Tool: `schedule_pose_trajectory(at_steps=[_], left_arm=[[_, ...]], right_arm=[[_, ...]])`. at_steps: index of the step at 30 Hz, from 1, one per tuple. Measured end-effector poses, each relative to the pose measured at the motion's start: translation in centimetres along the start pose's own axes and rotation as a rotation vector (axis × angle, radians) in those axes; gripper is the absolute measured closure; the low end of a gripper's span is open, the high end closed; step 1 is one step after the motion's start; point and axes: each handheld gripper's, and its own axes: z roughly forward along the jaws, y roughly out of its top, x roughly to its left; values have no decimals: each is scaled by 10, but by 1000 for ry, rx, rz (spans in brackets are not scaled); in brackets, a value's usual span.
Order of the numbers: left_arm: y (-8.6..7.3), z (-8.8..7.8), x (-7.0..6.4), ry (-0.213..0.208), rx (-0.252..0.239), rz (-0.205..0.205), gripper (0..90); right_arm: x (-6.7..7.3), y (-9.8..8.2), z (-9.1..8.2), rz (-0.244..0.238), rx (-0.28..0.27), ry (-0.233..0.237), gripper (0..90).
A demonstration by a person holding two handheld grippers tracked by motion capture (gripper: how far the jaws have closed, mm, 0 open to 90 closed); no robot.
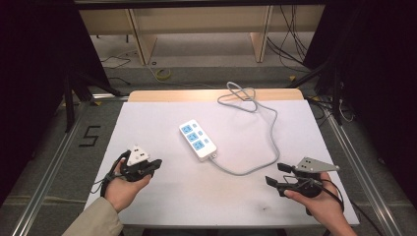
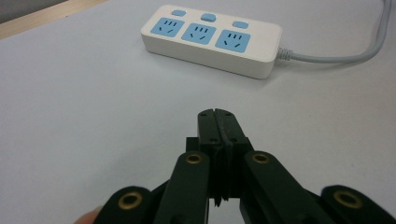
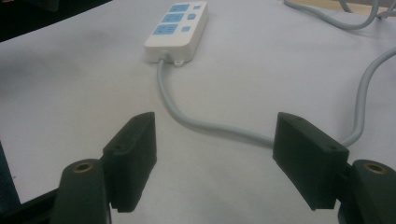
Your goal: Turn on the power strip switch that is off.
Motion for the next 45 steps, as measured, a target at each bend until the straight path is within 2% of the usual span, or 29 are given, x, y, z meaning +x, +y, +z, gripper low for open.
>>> schedule_pose_trajectory(at_steps=[8,15,34,39,45], left_arm=[[5,7,0,3,8,17,898],[8,13,2,6,12,5,898],[20,27,3,6,28,9,898],[23,29,4,6,30,25,899],[27,32,5,11,25,15,899]], right_arm=[[0,0,0,1,1,1,308],[-1,0,0,4,-1,-2,308],[-1,-1,-1,3,1,-1,308],[0,-1,0,0,0,0,308],[0,-1,0,-3,1,4,307]])
